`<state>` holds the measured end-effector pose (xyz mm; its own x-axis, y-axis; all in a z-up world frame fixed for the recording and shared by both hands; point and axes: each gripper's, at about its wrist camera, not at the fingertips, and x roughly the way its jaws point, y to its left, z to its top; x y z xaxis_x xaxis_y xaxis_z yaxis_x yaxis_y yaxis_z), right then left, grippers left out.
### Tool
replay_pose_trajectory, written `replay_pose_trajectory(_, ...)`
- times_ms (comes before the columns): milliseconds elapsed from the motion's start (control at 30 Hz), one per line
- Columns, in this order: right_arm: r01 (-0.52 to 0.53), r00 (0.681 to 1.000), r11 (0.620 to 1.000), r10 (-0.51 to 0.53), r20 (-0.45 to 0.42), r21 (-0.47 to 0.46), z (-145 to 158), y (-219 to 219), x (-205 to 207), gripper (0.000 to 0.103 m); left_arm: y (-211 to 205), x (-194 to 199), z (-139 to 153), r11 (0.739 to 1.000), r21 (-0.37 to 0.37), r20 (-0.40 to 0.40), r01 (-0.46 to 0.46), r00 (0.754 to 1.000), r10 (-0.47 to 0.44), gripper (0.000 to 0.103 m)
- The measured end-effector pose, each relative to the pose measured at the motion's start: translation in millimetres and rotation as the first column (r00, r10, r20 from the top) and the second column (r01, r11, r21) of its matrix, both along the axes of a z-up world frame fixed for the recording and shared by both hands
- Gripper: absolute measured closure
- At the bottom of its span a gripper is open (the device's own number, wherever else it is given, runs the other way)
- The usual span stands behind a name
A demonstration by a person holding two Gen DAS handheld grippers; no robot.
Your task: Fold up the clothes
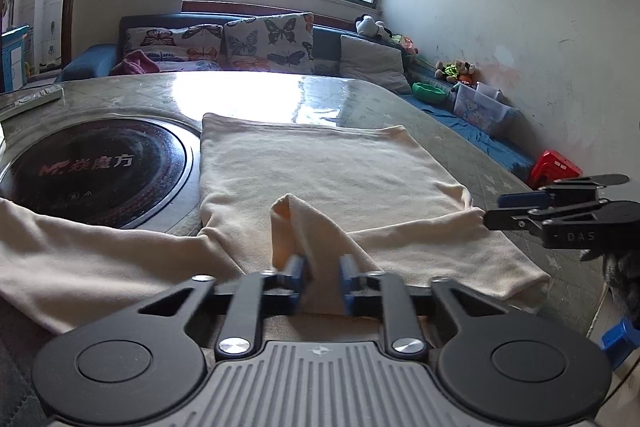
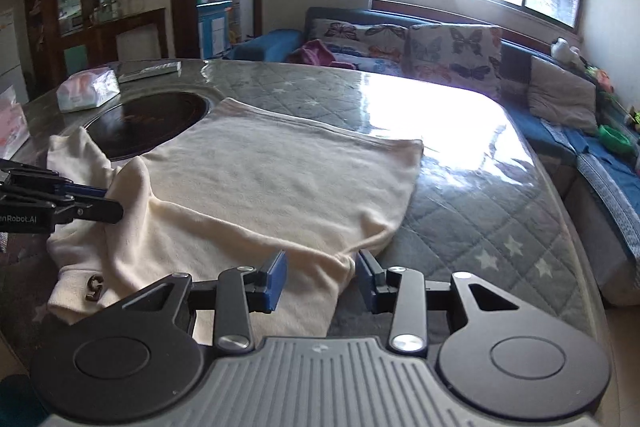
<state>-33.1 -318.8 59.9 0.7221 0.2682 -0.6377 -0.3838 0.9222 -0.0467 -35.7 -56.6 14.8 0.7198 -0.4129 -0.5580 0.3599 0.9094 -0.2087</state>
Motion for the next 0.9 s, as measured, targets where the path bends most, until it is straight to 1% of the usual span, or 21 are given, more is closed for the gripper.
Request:
replay_pose_trajectory(33, -0.01, 1.0, 1.0, 0.01, 0.001, -0.011, -1, 1, 1, 0.065, 1, -1, 1, 1.0, -0.001, 0.004, -0.001, 1.0, 0.001, 0.096)
replay_pose_trajectory(67, -0.045, 0.999, 0.998, 0.046, 0.004, -0.053, -4, 6, 6, 0.066, 2, -3, 4, 1.0, -0.002, 0.011, -0.002, 1.0, 0.002, 0.097)
replay_pose_trajectory(100, -0.067, 0.998, 0.995, 0.067, -0.001, -0.069, -6, 7, 9, 0.066, 3, -5, 6, 1.0, -0.003, 0.019, -0.004, 1.0, 0.004, 0.098)
replay_pose_trajectory(167, -0.104, 0.995, 0.99, 0.103, -0.013, -0.097, -11, 9, 14, 0.066, 6, -8, 13, 1.0, -0.003, 0.035, -0.011, 0.999, 0.011, 0.099)
replay_pose_trajectory(267, -0.143, 0.99, 0.981, 0.143, -0.009, -0.13, -13, 11, 15, 0.066, 13, -14, 19, 1.0, 0.005, 0.05, -0.029, 0.998, 0.029, 0.099)
replay_pose_trajectory(300, -0.148, 0.989, 0.98, 0.149, -0.003, -0.135, -11, 11, 15, 0.066, 16, -15, 20, 0.999, 0.007, 0.047, -0.033, 0.998, 0.033, 0.099)
replay_pose_trajectory(433, -0.191, 0.982, 0.97, 0.19, -0.022, -0.147, -9, 12, 18, 0.069, 25, -16, 18, 0.999, 0.007, 0.017, -0.046, 0.999, 0.045, 0.098)
replay_pose_trajectory(467, -0.204, 0.979, 0.967, 0.202, -0.028, -0.155, -9, 12, 19, 0.073, 26, -16, 17, 0.999, 0.008, 0.013, -0.049, 0.999, 0.049, 0.097)
replay_pose_trajectory(533, -0.227, 0.974, 0.959, 0.224, -0.035, -0.17, -11, 14, 20, 0.074, 29, -15, 15, 0.999, -0.002, 0.004, -0.053, 0.999, 0.053, 0.095)
replay_pose_trajectory(600, -0.246, 0.969, 0.953, 0.242, -0.046, -0.177, -11, 15, 21, 0.08, 30, -15, 12, 0.999, -0.007, -0.007, -0.05, 0.999, 0.05, 0.095)
replay_pose_trajectory(633, -0.259, 0.966, 0.949, 0.255, -0.048, -0.178, -10, 15, 23, 0.08, 30, -16, 10, 0.999, -0.003, -0.011, -0.048, 0.999, 0.048, 0.094)
replay_pose_trajectory(700, -0.279, 0.96, 0.943, 0.271, -0.065, -0.183, -9, 15, 26, 0.085, 30, -17, 5, 0.999, 0.01, -0.022, -0.043, 0.999, 0.043, 0.093)
replay_pose_trajectory(767, -0.298, 0.954, 0.936, 0.287, -0.083, -0.188, -9, 14, 29, 0.087, 31, -16, -1, 0.999, 0.016, -0.045, -0.038, 0.998, 0.039, 0.093)
replay_pose_trajectory(800, -0.298, 0.954, 0.936, 0.287, -0.088, -0.186, -9, 14, 30, 0.094, 32, -16, -5, 0.999, 0.018, -0.057, -0.039, 0.998, 0.04, 0.093)
replay_pose_trajectory(867, -0.3, 0.953, 0.937, 0.286, -0.099, -0.181, -9, 14, 31, 0.098, 34, -16, -8, 0.999, 0.013, -0.062, -0.041, 0.997, 0.042, 0.092)
replay_pose_trajectory(900, -0.291, 0.956, 0.938, 0.279, -0.09, -0.187, -6, 13, 29, 0.099, 35, -17, -8, 0.999, 0.01, -0.062, -0.042, 0.997, 0.043, 0.092)
